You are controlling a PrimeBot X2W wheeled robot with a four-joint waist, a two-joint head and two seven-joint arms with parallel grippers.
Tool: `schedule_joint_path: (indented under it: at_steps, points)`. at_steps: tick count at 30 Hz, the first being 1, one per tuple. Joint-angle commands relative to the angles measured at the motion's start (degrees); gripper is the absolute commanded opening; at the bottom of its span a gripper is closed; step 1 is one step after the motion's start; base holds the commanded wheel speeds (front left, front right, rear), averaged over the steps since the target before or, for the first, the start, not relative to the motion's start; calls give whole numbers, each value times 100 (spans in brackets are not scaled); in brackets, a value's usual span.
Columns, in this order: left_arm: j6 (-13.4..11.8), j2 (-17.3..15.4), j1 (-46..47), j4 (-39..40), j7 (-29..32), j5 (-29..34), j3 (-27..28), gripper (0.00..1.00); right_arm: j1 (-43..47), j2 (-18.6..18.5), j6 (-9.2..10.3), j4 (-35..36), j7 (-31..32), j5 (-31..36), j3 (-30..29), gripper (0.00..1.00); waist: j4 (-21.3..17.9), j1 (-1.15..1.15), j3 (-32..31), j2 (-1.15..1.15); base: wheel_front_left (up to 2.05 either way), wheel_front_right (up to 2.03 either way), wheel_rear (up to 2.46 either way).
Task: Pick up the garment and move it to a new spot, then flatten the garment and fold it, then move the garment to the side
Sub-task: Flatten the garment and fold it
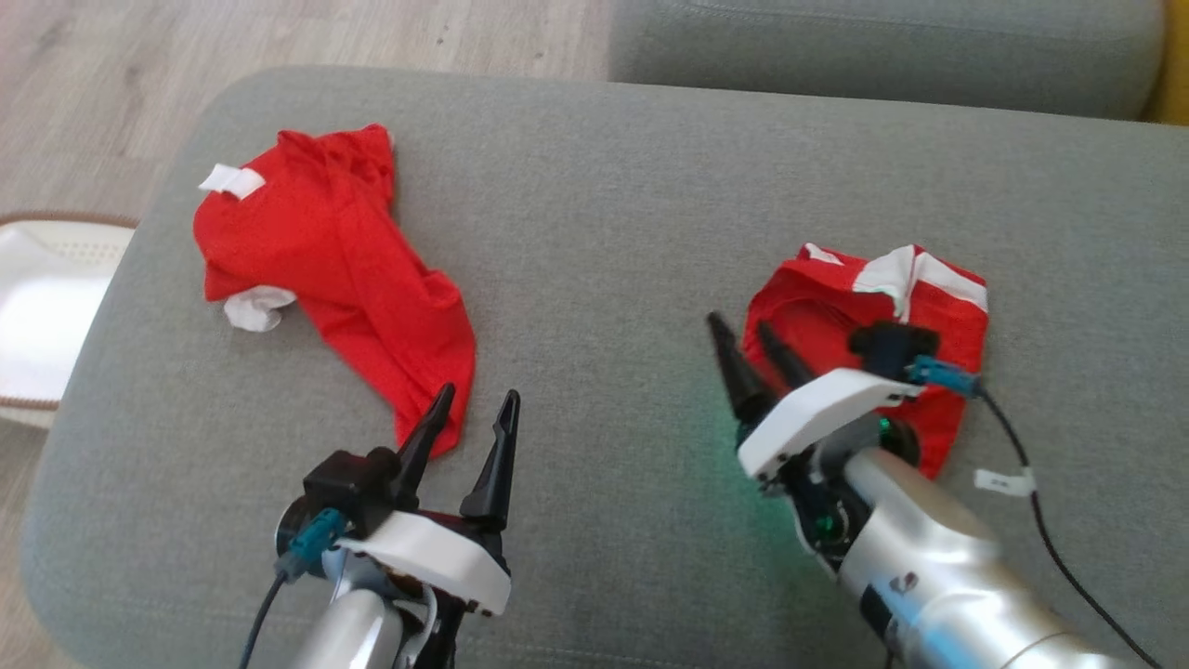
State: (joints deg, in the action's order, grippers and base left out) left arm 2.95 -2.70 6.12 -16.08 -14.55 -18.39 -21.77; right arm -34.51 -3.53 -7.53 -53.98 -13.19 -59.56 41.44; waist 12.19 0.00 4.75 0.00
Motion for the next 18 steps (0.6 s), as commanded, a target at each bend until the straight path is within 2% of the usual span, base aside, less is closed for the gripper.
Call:
schedule_joint_path:
  at_steps: [1, 6, 10, 13, 18]
  points:
    - [-24, -18, 193, 157, -45, -11, 182, 100, 10, 65, 4, 200, 42, -124, 213, 100, -64, 0, -46, 0, 0, 0, 0]
    - [-34, -18, 144, 159, -45, 17, 249, 100, 22, 65, 4, 404, 61, -415, 687, 100, -315, 0, -174, 0, 0, 0, 0]
    - [-44, -18, 113, 206, -45, 33, 349, 100, -74, 65, 4, 415, -94, -301, 741, 100, -592, 0, -259, 0, 0, 0, 0]
    - [-53, -18, 103, 301, -45, 37, 436, 100, -188, 65, 4, 324, -167, 46, 493, 100, -794, 0, -293, 0, 0, 0, 0]
    - [-113, -18, 98, 583, -45, 28, 601, 100, -69, -197, 4, 801, -178, 1521, -843, 100, -1093, 0, -327, 0, 0, 0, 0]
